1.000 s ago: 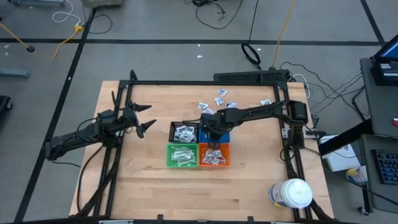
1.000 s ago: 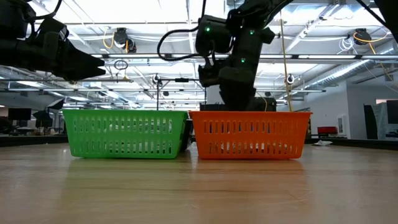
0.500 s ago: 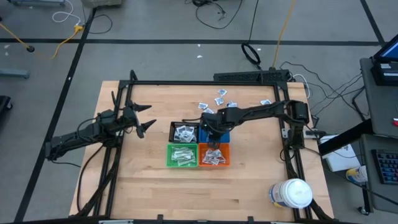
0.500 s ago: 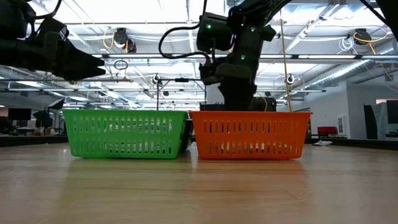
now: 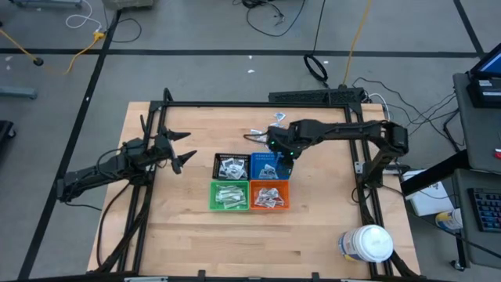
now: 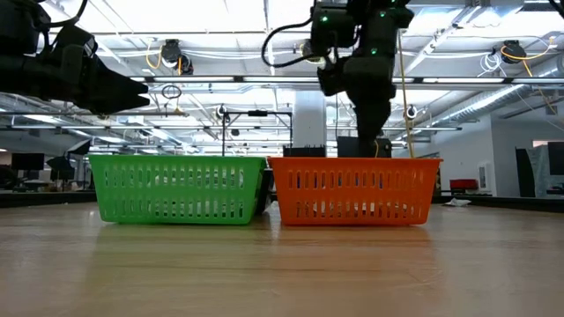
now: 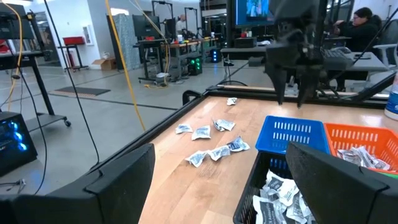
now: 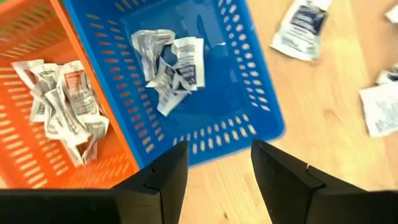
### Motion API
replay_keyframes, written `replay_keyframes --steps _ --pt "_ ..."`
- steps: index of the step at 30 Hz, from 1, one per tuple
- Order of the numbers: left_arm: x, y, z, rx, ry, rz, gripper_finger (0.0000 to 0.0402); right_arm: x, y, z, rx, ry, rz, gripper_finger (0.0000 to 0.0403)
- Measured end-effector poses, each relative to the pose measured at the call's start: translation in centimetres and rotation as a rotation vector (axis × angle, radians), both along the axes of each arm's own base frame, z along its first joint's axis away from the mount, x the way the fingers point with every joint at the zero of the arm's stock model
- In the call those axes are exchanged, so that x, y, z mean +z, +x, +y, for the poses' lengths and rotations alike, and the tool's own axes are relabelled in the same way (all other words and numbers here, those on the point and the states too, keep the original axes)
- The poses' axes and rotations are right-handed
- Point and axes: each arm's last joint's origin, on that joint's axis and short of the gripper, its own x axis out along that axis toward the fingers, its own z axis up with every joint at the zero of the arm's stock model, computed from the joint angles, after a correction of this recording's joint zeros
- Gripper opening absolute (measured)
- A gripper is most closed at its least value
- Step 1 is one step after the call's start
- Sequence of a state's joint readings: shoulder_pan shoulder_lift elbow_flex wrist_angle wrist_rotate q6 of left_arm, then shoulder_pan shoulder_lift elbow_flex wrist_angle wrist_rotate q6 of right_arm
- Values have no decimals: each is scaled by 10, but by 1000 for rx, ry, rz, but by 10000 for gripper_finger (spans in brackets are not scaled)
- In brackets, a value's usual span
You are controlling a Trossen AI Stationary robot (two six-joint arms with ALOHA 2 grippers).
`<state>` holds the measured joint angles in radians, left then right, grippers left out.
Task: Pick & Place First Aid Supplies
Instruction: Put the alcohol pad into the blue bin
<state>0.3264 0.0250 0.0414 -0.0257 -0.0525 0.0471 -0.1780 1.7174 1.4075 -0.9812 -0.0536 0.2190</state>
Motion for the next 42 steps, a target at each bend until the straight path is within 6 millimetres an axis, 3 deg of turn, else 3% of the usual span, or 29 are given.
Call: replay_keyframes --steps 12,23,42 --pt "0 0 0 0 0 0 365 8 -40 -11 -69 -30 -29 171" --pt "0 0 0 1 0 0 365 3 -71 -58 -513 -221 -16 171" --pt "0 0 0 0 0 0 365 -19 -139 -134 -1275 -171 27 171"
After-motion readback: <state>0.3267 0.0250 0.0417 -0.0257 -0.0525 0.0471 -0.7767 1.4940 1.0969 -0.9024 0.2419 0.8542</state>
